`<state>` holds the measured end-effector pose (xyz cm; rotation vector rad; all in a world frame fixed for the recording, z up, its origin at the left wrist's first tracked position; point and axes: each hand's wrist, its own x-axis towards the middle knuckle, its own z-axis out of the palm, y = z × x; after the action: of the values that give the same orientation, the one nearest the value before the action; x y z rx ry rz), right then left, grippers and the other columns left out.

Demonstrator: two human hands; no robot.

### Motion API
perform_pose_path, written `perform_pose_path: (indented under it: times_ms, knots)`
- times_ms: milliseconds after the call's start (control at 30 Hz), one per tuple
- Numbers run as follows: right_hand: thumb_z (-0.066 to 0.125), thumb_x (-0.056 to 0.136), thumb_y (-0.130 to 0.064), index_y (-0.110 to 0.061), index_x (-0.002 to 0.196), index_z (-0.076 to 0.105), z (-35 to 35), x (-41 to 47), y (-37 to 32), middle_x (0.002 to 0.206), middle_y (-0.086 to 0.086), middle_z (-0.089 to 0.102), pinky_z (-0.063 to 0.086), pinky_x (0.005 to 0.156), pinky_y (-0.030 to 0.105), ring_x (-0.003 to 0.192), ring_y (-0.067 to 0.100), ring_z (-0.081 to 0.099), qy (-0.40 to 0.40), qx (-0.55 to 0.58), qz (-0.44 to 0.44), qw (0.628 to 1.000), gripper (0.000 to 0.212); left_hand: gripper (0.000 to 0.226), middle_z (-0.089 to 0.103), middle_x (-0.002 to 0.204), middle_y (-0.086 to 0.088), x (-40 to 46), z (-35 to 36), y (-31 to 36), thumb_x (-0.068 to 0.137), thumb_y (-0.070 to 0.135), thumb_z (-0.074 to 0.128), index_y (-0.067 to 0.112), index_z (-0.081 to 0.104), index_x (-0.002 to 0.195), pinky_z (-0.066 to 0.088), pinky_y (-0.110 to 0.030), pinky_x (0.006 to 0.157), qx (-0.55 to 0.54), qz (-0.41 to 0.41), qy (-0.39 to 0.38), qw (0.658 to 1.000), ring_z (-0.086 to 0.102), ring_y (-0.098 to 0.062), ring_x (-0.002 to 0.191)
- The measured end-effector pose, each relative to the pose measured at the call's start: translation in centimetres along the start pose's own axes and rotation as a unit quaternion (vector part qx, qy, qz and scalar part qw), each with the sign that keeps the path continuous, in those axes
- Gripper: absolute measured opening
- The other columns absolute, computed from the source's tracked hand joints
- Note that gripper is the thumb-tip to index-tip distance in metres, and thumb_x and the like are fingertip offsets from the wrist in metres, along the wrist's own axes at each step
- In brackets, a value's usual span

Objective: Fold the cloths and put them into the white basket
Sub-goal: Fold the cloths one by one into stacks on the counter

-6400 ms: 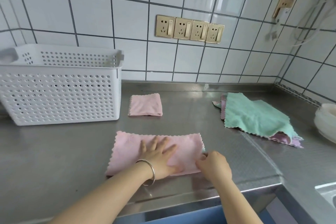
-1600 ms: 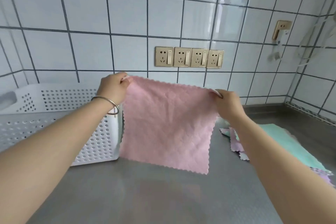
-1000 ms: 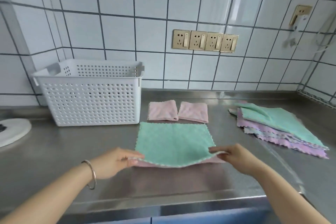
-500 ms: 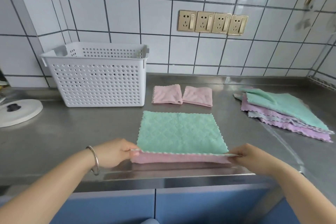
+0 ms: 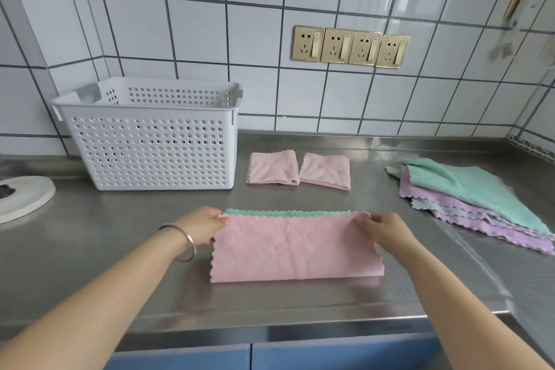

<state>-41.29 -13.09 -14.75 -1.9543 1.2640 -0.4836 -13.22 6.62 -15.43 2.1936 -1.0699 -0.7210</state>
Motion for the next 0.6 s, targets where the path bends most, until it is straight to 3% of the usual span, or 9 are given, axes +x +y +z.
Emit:
perform_pose_path:
  times_ms: [133,233,300,367,500,600]
  knots:
    - [0.056,0.090,-0.024,-0.014,0.052,0.043,1.9,2.4,-0.4,0.056,0.003,0.046,0.030,0.051,0.029,0.063,0.022,0.042,0.045,-0.053,0.021,0.997,0.041,0.038,0.048,0.060,-0.009,3.0,0.9,-0.5,0.093,0.026,0.044,0.016,0.040,0.057,0.030,-0.029,0.061,0.047,-0.028,0.088,0.995,0.044,-0.023,0.065]
    - [0.052,0.092,-0.026,-0.014,0.058,0.048,3.1,3.3,-0.6,0.069,0.008,0.054,0.033,0.058,0.030,0.074,0.026,0.048,0.048,-0.079,0.026,0.995,0.036,0.040,0.063,0.080,-0.022,3.9,1.1,-0.5,0.095,0.030,0.041,0.016,0.043,0.057,0.036,-0.031,0.064,0.094,-0.041,0.113,0.988,0.058,-0.031,0.076]
    - [0.050,0.093,-0.028,-0.015,0.058,0.047,3.6,3.8,-0.5,0.070,0.007,0.055,0.035,0.061,0.029,0.076,0.028,0.050,0.051,-0.095,0.031,0.994,0.037,0.037,0.067,0.097,-0.023,4.2,1.2,-0.2,0.096,0.029,0.041,0.011,0.055,0.067,0.045,-0.035,0.073,0.128,-0.049,0.112,0.984,0.062,-0.036,0.094]
    - [0.048,0.093,-0.031,-0.016,0.057,0.045,3.9,4.2,-0.3,0.074,0.008,0.057,0.037,0.063,0.029,0.078,0.028,0.051,0.062,-0.108,0.040,0.991,0.039,0.036,0.065,0.108,-0.022,4.6,1.3,0.0,0.096,0.029,0.040,0.001,0.062,0.092,0.046,-0.035,0.082,0.153,-0.055,0.114,0.980,0.060,-0.036,0.103]
    - [0.046,0.094,-0.034,-0.019,0.058,0.044,4.4,4.4,-0.2,0.097,0.014,0.066,0.037,0.068,0.029,0.080,0.027,0.048,0.076,-0.137,0.049,0.986,0.038,0.036,0.066,0.109,-0.018,5.0,1.5,-0.2,0.096,0.030,0.040,0.003,0.063,0.100,0.043,-0.030,0.078,0.174,-0.065,0.121,0.975,0.060,-0.033,0.102]
    - [0.046,0.094,-0.036,-0.021,0.060,0.043,4.6,4.6,-0.4,0.103,0.013,0.065,0.037,0.069,0.029,0.085,0.030,0.052,0.078,-0.151,0.059,0.984,0.038,0.036,0.065,0.113,-0.015,5.3,1.6,-0.5,0.096,0.032,0.038,0.006,0.062,0.101,0.039,-0.029,0.075,0.185,-0.069,0.126,0.972,0.059,-0.031,0.103]
